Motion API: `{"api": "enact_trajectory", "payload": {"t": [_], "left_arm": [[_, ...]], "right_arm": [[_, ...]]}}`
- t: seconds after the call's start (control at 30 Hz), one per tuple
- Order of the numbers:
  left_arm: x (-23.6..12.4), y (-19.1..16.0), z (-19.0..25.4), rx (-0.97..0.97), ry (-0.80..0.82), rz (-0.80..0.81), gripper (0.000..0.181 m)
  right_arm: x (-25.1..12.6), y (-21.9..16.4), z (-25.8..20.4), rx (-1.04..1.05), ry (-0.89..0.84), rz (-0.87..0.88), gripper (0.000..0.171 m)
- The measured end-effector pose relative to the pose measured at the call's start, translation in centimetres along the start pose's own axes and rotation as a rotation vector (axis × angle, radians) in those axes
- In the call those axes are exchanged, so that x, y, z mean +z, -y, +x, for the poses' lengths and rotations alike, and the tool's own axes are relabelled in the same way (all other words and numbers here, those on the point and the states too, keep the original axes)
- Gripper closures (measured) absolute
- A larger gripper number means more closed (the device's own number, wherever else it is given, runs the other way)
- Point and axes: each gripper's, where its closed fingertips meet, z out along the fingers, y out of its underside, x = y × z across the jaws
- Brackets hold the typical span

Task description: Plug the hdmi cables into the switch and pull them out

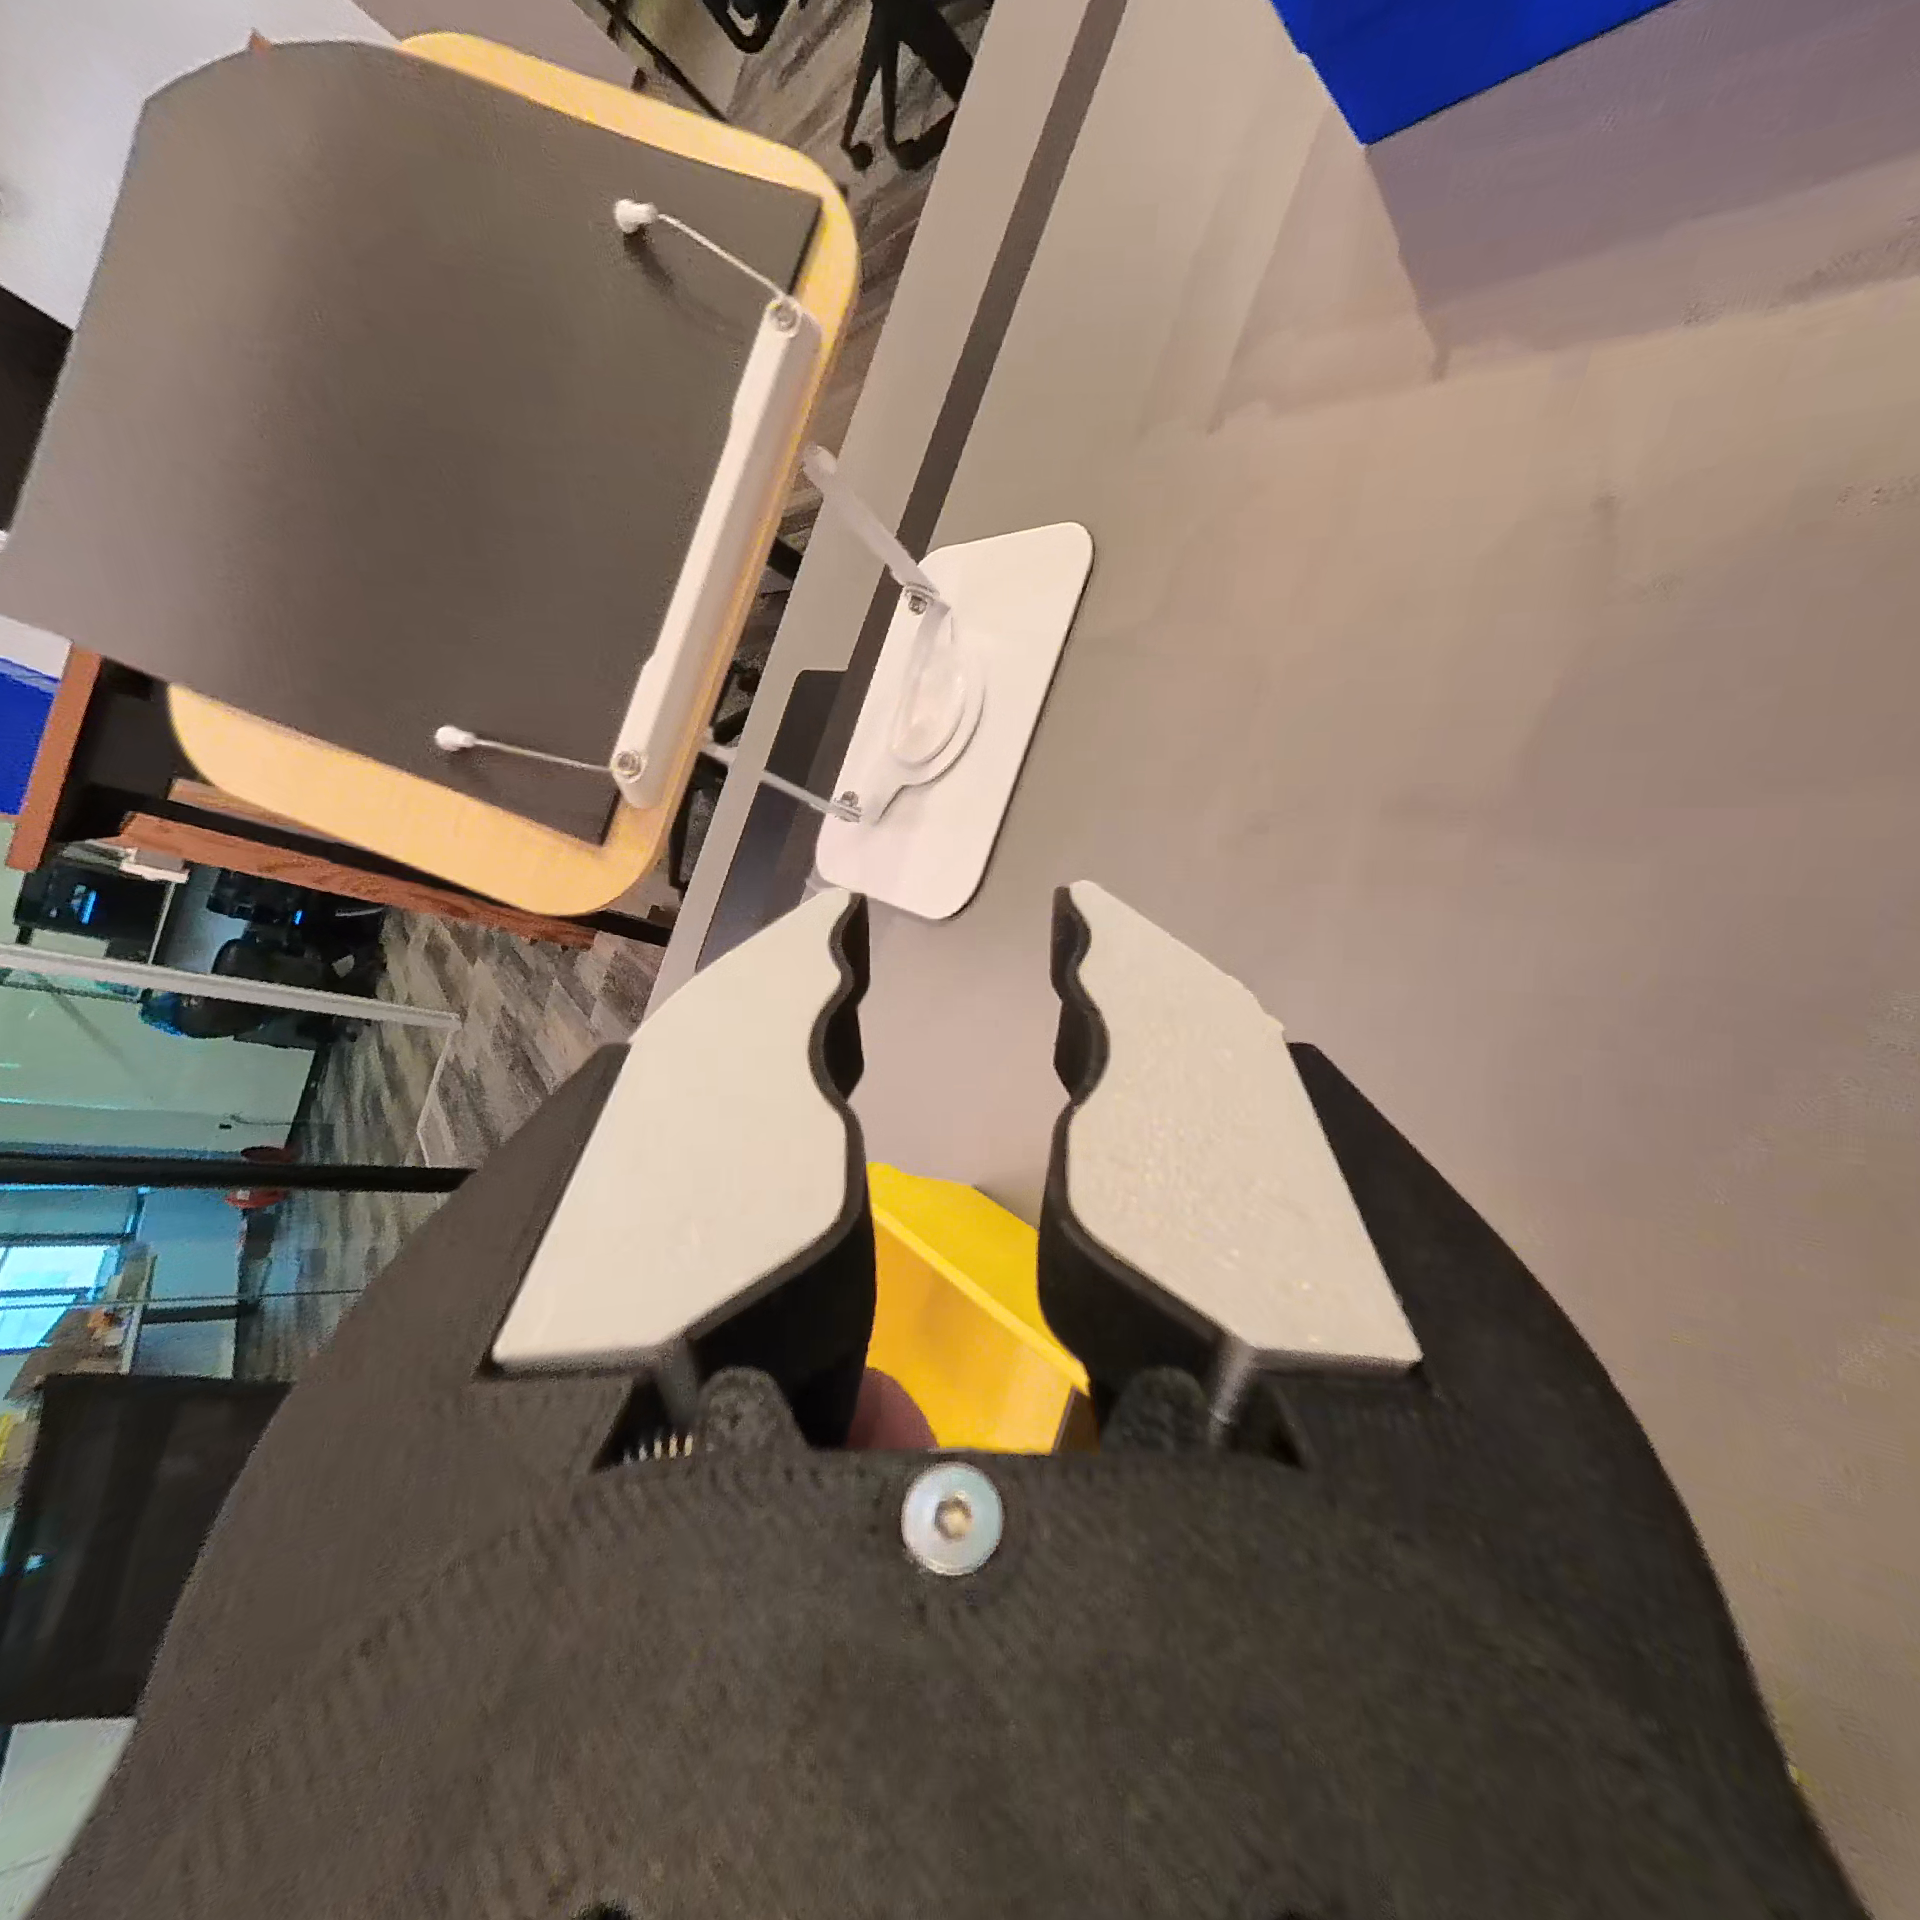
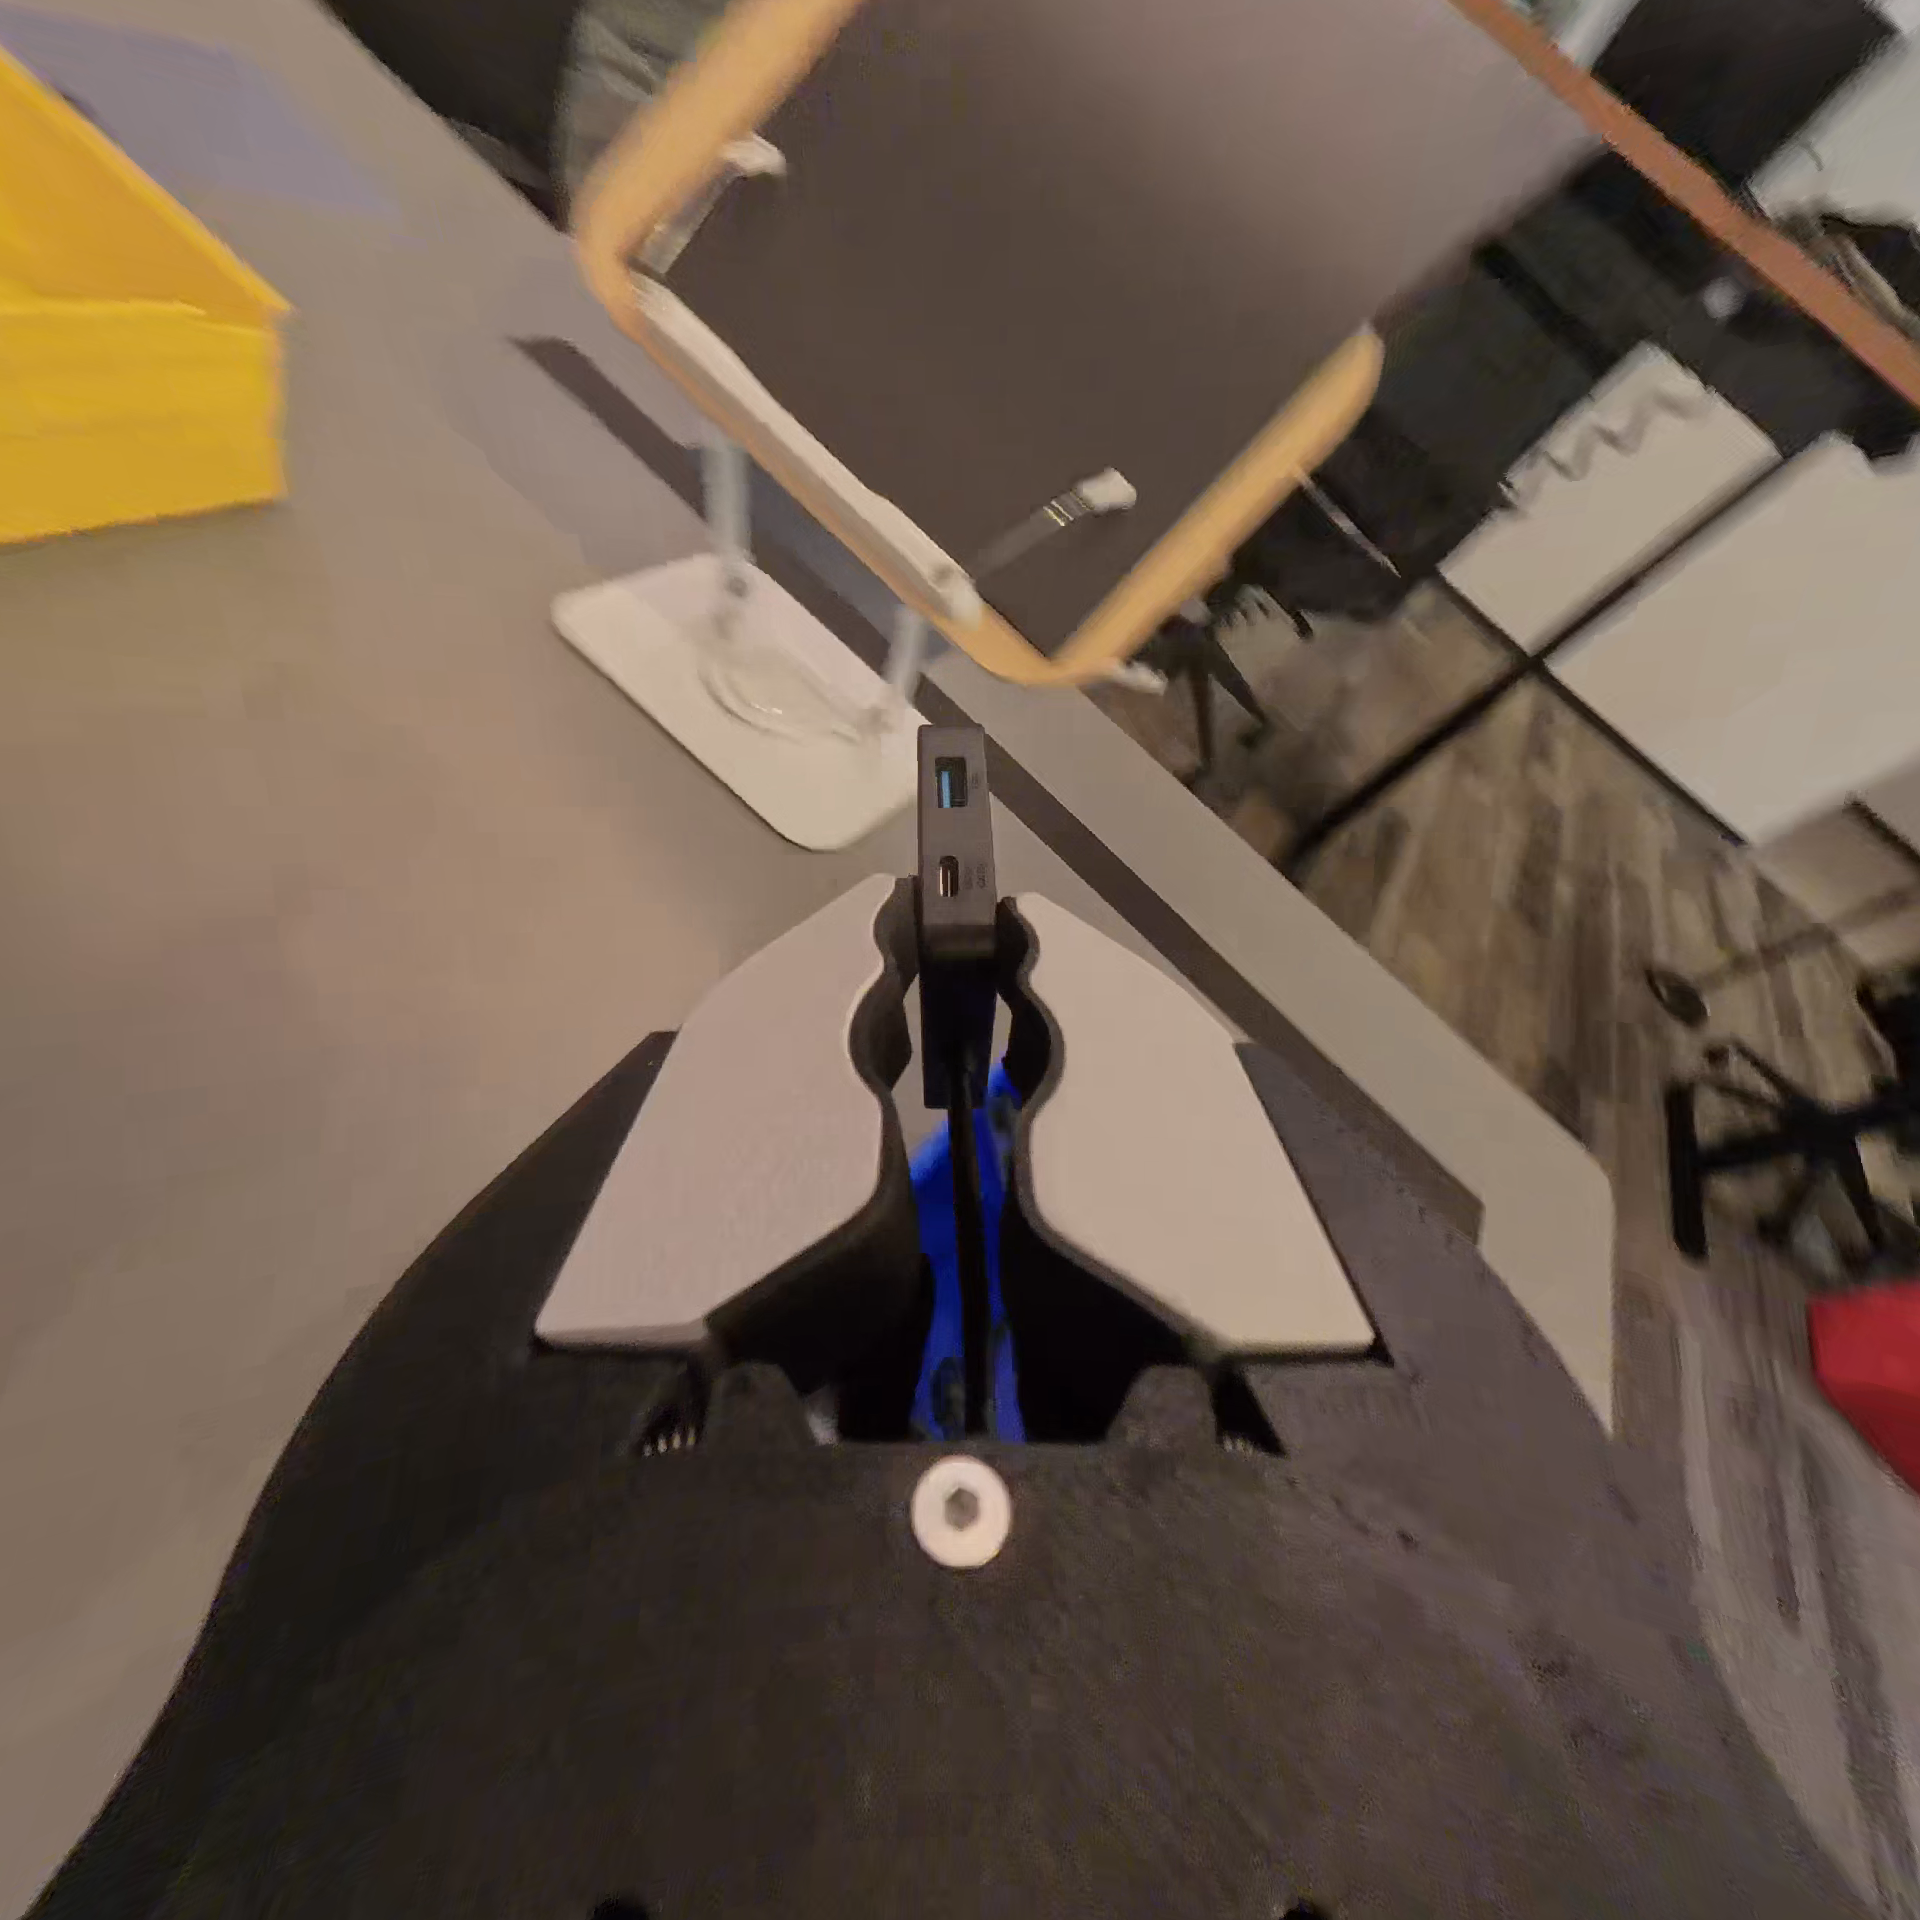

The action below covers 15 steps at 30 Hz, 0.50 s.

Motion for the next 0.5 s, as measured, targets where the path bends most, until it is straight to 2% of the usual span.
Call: {"api": "enact_trajectory", "payload": {"t": [0.03, 0.17, 0.3, 0.5], "left_arm": [[-0.2, -0.1, -0.3, -0.005, 0.005, -0.002, 0.149], [-0.8, -0.6, -1.5, -0.02, 0.028, -0.011, 0.149], [-1.1, -0.9, -2.3, -0.043, 0.04, -0.008, 0.149], [-1.0, -1.5, -2.7, -0.043, 0.047, -0.024, 0.149]], "right_arm": [[-0.1, -1.4, 1.7, 0.045, -0.042, -0.018, 0.158], [-0.2, -6.7, 6.1, 0.254, -0.1, -0.066, 0.158], [0.2, -9.9, 9.5, 0.363, -0.181, -0.045, 0.158], [-0.8, -7.5, 12.4, 0.403, -0.226, 0.191, 0.158]]}}
